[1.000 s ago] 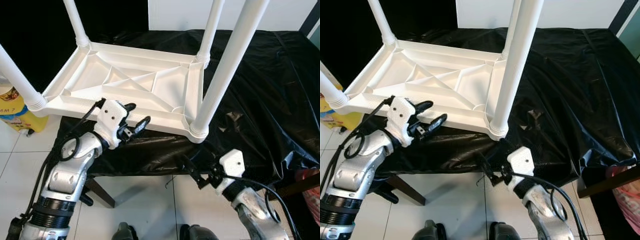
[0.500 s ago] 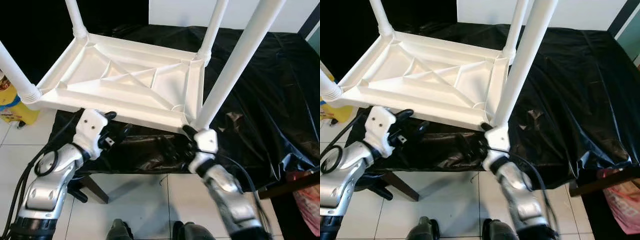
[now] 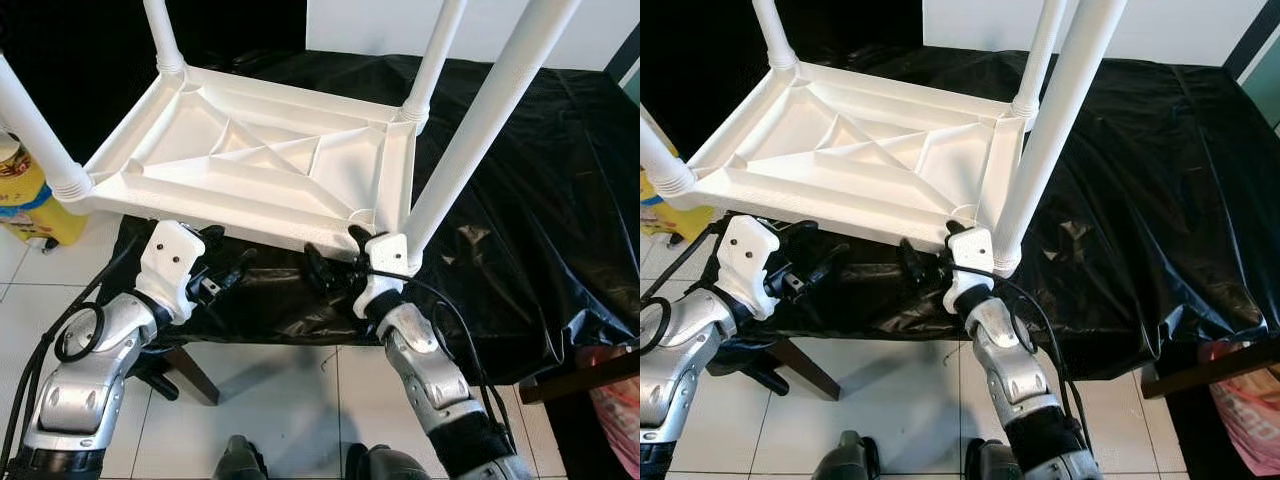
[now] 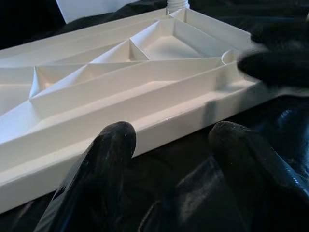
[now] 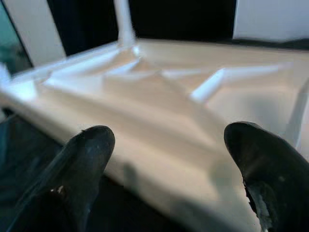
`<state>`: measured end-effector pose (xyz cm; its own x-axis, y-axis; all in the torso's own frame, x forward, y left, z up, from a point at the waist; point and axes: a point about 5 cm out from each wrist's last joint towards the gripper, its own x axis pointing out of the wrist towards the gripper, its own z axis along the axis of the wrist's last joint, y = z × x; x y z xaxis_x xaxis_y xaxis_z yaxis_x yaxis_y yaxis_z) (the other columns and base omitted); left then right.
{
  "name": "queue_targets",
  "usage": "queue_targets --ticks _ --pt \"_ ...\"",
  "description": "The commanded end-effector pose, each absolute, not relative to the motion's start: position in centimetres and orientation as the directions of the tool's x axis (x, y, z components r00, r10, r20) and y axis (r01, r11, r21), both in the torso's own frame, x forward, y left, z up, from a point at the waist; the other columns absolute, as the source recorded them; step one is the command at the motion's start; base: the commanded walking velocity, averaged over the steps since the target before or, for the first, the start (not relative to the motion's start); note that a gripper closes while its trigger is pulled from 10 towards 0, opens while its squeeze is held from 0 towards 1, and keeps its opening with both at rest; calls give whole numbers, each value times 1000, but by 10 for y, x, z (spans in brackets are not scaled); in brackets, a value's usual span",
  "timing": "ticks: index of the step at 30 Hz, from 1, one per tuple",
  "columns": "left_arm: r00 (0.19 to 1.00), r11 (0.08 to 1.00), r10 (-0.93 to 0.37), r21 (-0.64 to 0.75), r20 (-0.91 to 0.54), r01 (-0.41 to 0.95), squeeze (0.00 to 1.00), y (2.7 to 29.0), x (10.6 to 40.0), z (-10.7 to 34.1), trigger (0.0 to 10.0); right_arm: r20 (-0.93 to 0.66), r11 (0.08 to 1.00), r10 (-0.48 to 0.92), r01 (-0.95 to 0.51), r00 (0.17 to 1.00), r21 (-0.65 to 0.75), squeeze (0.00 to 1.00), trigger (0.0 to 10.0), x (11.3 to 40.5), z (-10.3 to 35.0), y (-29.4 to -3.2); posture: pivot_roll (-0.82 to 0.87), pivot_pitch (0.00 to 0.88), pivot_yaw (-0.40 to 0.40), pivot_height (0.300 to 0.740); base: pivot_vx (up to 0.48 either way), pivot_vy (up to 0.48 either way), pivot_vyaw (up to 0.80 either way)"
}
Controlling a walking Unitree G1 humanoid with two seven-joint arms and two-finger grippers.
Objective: Building children table
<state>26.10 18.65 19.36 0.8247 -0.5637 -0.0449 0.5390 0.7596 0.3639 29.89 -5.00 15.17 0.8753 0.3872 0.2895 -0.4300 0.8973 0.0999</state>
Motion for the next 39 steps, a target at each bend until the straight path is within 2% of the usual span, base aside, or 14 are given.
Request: queue_targets --ticks 1,3,5,12,15,25,26,29,32,35,36,39 --pt "837 771 -545 363 -48 523 0 185 261 192 10000 278 909 341 -390 898 146 0 10000 297 145 -49 158 167 -66 740 0 0 0" --pt "832 768 -553 358 -48 531 0 182 262 191 10000 285 917 316 -368 905 153 0 10000 299 146 -52 150 167 -60 740 0 0 0" --pt "810 754 -585 339 -41 562 0 171 265 190 10000 296 946 233 -287 926 152 0 10000 306 149 -67 127 165 -47 740 0 0 0" --pt "800 747 -599 331 -42 576 0 167 266 188 10000 303 959 187 -240 934 148 0 10000 310 151 -76 111 162 -43 740 0 0 0" --pt "768 725 -640 303 -36 619 0 151 272 183 10000 326 987 56 -102 944 125 0 10000 319 155 -112 39 145 -38 740 0 0 0" --pt "720 695 -694 238 -25 678 0 128 275 174 10000 339 998 -57 48 939 35 0 10000 325 156 -163 -21 136 2 740 0 0 0" --pt "702 680 -711 224 -29 698 0 123 275 172 10000 341 995 -102 100 934 23 0 10000 325 157 -181 -33 134 19 740 0 0 0" --pt "695 673 -719 221 -31 706 0 122 275 171 10000 341 992 -124 125 932 20 0 10000 325 156 -188 -42 133 33 740 0 0 0" --pt "651 633 -758 199 -36 748 0 111 273 167 10000 342 973 -214 232 915 -12 0 10000 323 156 -224 -59 132 59 740 0 0 0" --pt "637 621 -770 190 -35 761 0 106 272 166 10000 341 966 -234 256 910 -21 0 10000 321 156 -233 -62 135 67 740 0 0 0" --pt "608 594 -793 174 -37 785 0 97 268 164 10000 341 957 -263 290 903 -31 0 10000 318 156 -246 -65 137 73 740 0 0 0" --pt "598 585 -801 169 -38 793 0 93 267 163 10000 341 954 -269 298 901 -33 0 10000 317 156 -249 -65 137 73 740 0 0 0"
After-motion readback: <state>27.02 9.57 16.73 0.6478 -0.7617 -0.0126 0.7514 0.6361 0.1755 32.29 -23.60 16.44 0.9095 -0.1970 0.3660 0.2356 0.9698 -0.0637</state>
